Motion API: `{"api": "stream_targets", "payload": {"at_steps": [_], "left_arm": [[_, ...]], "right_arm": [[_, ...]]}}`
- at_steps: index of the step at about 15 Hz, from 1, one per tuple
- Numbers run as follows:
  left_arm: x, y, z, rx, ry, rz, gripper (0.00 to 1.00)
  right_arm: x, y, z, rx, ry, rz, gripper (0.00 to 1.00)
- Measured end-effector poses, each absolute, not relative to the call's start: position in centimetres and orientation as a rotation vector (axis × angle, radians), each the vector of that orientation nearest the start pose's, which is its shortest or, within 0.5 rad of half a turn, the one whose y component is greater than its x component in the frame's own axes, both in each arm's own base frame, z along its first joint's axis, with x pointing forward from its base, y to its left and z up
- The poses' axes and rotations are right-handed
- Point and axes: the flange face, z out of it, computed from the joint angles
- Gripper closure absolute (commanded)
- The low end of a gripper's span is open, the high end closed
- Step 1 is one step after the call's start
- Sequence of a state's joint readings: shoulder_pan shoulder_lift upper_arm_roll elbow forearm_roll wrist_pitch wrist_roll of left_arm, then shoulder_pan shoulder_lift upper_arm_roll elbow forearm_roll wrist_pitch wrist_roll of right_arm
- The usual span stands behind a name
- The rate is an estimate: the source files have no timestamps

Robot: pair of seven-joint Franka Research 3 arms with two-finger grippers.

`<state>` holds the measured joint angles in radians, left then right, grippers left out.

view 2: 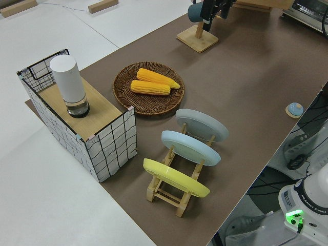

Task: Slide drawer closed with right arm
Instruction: 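Move the right gripper forward toward the open wooden drawer's front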

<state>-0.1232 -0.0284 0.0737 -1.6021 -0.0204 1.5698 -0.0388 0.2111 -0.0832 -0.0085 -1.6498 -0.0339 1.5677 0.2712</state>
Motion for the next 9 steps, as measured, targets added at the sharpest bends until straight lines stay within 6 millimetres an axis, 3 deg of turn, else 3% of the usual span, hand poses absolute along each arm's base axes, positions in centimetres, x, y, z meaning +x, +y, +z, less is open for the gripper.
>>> {"api": "stream_targets", "payload": {"at_steps": [5,9], "left_arm": [[54.5,-2.9,62.5,-3.164,0.017,0.008,0.00],[54.5,-2.9,62.5,-3.164,0.017,0.008,0.00]], "right_arm": [[51.0,13.5,63.2,-3.087,0.325,0.019,1.000],[49.5,18.3,63.3,-3.062,0.493,0.027,1.000]]}}
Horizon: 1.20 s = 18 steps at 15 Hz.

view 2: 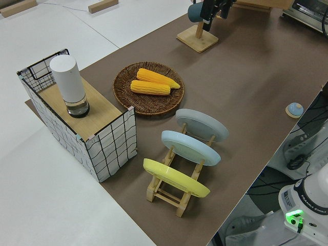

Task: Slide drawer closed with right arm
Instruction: 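Move the right gripper forward toward the open wooden drawer's front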

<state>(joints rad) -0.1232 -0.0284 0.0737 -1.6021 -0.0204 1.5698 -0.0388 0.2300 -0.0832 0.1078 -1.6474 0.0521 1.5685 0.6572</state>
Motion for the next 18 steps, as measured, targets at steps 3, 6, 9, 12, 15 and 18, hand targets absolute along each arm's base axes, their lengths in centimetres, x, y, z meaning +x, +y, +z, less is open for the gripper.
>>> {"api": "stream_targets", "payload": {"at_steps": [3,6,9,12,15,18], "left_arm": [[54.5,-2.9,62.5,-3.164,0.017,0.008,0.00],[54.5,-2.9,62.5,-3.164,0.017,0.008,0.00],[54.5,-2.9,62.5,-3.164,0.017,0.008,0.00],[54.5,-2.9,62.5,-3.164,0.017,0.008,0.00],[54.5,-2.9,62.5,-3.164,0.017,0.008,0.00],[54.5,-2.9,62.5,-3.164,0.017,0.008,0.00]], "right_arm": [[48.7,21.6,63.3,-3.016,0.645,0.007,1.000],[48.8,23.9,62.8,-2.934,0.869,-0.017,1.000],[49.5,25.2,61.5,-2.852,1.081,-0.007,1.000],[50.3,26.5,59.7,-2.811,1.185,0.015,1.000],[51.0,27.2,58.0,-2.802,1.218,0.033,1.000],[51.6,27.2,56.3,-2.801,1.228,0.042,1.000]]}}
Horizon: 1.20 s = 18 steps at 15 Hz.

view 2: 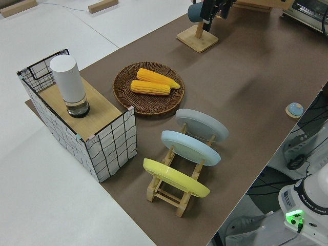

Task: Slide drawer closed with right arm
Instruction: 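Move the right gripper forward toward the open wooden drawer's front, then push the drawer front away from the robot with the right gripper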

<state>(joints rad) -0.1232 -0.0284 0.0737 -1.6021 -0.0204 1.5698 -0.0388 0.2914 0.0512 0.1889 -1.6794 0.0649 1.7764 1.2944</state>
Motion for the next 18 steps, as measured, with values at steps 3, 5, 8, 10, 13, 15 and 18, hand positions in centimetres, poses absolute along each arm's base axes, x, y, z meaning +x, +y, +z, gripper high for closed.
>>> {"api": "stream_targets", "payload": {"at_steps": [3,5,8,10,13,15,18], "left_arm": [[54.5,-2.9,62.5,-3.164,0.017,0.008,0.00],[54.5,-2.9,62.5,-3.164,0.017,0.008,0.00],[54.5,-2.9,62.5,-3.164,0.017,0.008,0.00],[54.5,-2.9,62.5,-3.164,0.017,0.008,0.00],[54.5,-2.9,62.5,-3.164,0.017,0.008,0.00],[54.5,-2.9,62.5,-3.164,0.017,0.008,0.00],[54.5,-2.9,62.5,-3.164,0.017,0.008,0.00]], "right_arm": [[51.7,27.5,54.1,-2.834,1.240,0.055,1.000],[51.8,28.1,52.3,-2.836,1.261,0.048,1.000],[51.9,28.3,51.1,-2.841,1.277,0.036,1.000],[52.3,27.6,51.1,-2.844,1.294,0.020,1.000],[53.2,26.0,51.0,-2.838,1.326,0.007,1.000],[53.9,24.9,50.8,-2.824,1.346,-0.005,1.000],[55.1,23.3,50.4,-2.808,1.355,-0.026,1.000]]}}
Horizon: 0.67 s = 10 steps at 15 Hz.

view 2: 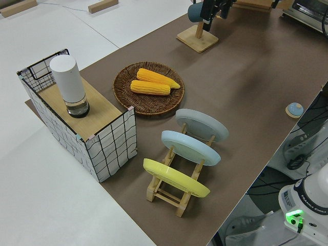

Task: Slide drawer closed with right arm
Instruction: 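Push the drawer front away from the robot with the right gripper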

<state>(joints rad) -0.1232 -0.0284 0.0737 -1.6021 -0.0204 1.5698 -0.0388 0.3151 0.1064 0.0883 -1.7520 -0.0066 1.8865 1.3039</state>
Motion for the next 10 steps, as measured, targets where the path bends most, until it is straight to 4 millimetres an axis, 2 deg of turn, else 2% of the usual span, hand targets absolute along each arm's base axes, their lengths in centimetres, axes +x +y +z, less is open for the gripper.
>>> {"api": "stream_targets", "payload": {"at_steps": [10], "left_arm": [[54.5,-2.9,62.5,-3.164,0.017,0.008,0.00]], "right_arm": [[58.4,19.3,48.2,-2.791,1.351,-0.074,1.000]]}}
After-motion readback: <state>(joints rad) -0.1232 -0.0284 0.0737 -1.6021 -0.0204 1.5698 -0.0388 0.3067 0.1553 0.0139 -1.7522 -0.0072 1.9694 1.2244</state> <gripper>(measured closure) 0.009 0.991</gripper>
